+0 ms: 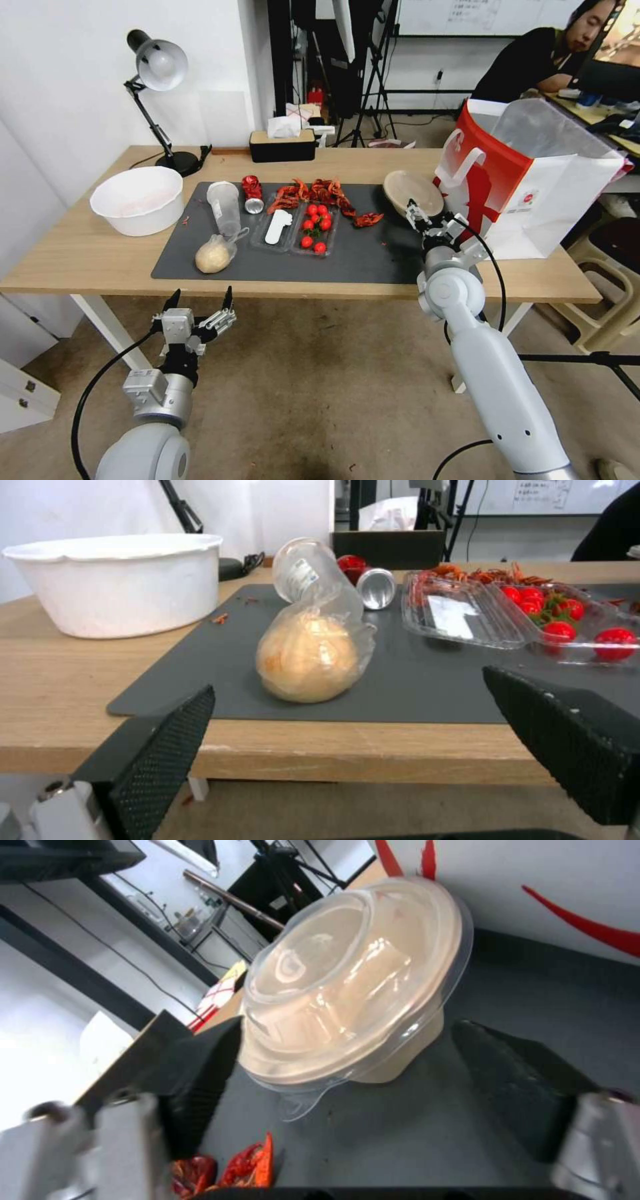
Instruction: Pick up the trash from the table and place it into the takeout bag.
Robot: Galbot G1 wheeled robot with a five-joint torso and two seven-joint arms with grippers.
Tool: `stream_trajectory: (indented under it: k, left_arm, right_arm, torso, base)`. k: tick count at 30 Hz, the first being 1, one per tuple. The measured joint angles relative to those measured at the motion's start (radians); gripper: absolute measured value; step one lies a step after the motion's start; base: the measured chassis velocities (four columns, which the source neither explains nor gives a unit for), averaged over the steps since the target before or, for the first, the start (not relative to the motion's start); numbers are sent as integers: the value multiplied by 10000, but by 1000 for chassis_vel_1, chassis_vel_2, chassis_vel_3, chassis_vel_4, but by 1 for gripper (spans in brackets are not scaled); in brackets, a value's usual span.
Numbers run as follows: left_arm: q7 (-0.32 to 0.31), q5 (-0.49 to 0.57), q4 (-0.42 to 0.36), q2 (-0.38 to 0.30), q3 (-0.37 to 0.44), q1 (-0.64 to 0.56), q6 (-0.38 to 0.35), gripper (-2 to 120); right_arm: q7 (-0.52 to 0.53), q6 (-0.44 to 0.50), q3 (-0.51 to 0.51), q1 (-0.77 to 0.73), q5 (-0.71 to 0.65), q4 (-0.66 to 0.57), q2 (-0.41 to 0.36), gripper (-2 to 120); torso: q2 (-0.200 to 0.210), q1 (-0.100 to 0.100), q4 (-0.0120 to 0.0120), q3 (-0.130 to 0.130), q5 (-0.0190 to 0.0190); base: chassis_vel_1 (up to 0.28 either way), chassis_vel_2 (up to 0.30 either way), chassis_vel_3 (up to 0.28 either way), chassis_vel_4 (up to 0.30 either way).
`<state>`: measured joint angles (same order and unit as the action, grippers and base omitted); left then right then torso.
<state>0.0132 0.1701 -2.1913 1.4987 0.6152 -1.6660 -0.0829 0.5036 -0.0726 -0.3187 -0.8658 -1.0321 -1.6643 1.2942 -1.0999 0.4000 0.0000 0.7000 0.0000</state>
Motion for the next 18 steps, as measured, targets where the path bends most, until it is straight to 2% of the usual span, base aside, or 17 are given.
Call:
stream_trajectory:
  k: [1,2,5,6,9,13,18]
  left_arm:
    - [-1,0,3,2,0,0,2,100]
    - [-1,0,3,2,0,0,2,100]
    - [-4,-1,35,4,3,-1,27,100]
    - [-4,-1,35,4,3,-1,27,100]
    - [-5,-3,46,5,1,0,44,100]
    - [-5,-4,54,5,-7,6,51,100]
    - [-5,-3,78,0,-10,5,81,100]
  right_arm:
    - [0,0,0,7,5,28,11,73]
    - [0,0,0,7,5,28,11,73]
    - [0,0,0,-21,18,28,15,58]
    - [0,0,0,-21,18,28,15,58]
    - [-6,0,0,-96,39,10,12,43]
    - [-34,0,-2,-170,74,-24,10,34]
    - [-49,0,-13,-193,101,-16,-5,30]
  torso:
    - [0,0,0,0,0]
    - [0,0,0,0,0]
    - [-1,0,0,0,-1]
    - [-1,0,0,0,-1]
    - [-1,0,0,0,0]
    - [-1,-1,0,-1,-1]
    - [-1,0,0,0,-1]
  base:
    - [0,0,0,0]
    - [0,0,0,0]
    - [0,0,0,0]
    - [0,0,0,0]
    - [0,0,0,0]
    - [0,0,0,0]
    - [0,0,0,0]
